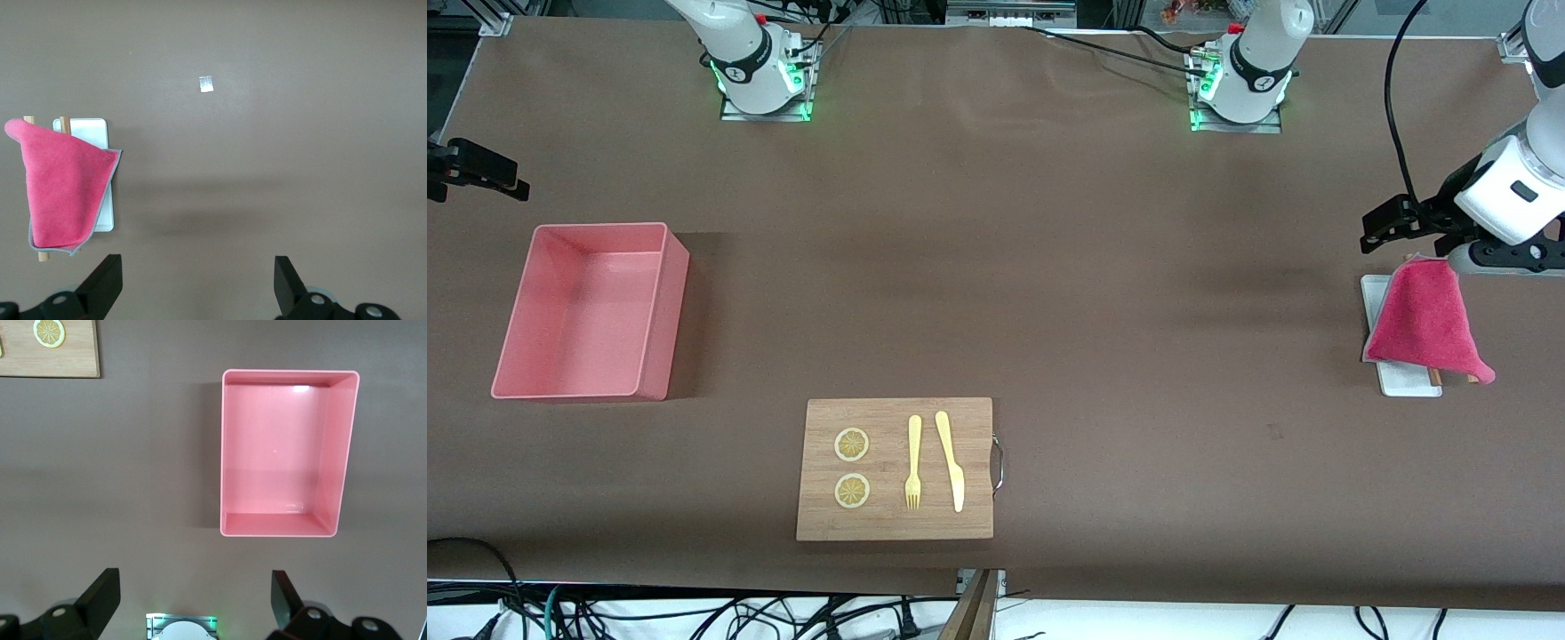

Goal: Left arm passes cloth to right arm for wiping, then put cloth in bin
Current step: 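Lower the left gripper onto the pink cloth on the white tray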

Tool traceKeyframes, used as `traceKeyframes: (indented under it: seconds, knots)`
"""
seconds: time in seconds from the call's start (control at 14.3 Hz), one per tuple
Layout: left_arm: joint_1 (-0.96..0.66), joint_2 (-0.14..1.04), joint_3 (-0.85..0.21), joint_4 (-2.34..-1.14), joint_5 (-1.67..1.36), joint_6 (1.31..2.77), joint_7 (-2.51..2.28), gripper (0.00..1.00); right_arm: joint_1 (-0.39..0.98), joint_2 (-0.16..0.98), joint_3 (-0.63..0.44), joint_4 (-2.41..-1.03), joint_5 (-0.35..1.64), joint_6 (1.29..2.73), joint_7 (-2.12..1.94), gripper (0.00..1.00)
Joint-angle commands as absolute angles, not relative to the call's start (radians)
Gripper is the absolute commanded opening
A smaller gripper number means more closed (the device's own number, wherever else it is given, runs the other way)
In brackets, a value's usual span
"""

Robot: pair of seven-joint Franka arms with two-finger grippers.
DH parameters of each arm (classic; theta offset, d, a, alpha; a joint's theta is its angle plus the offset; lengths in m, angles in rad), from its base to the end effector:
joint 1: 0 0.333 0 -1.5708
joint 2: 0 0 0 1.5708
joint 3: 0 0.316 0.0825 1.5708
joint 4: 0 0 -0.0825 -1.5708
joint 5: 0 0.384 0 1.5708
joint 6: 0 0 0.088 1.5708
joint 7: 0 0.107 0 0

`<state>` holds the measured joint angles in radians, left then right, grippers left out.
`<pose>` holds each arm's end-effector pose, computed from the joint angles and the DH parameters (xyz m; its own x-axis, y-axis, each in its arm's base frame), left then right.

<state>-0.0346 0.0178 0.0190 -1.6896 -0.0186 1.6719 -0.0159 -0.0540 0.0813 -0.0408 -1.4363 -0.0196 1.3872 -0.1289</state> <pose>0.5638 -0.0107 0.5669 0.9994 0.0022 -0.0358 0.0028 -0.9998 0.0175 0.5576 -0.0544 0.6266 0.9908 0.0310 -0.1318 0.0321 -0.9995 0.0060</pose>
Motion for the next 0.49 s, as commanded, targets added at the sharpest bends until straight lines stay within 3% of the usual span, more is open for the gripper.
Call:
traceKeyframes:
  seconds: [0.0,0.42]
  knots:
    - [-0.031,-0.014,0.015,-1.717,-0.032,1.681,-0.005,1.00,-0.063,0.090,-0.035,-1.417,-0.025,1.384,-0.146,1.00]
    - [-0.034,0.008,0.012,-1.701,-0.009,1.640,-0.012,1.00,-0.063,0.091,-0.035,-1.417,-0.025,1.384,-0.146,1.00]
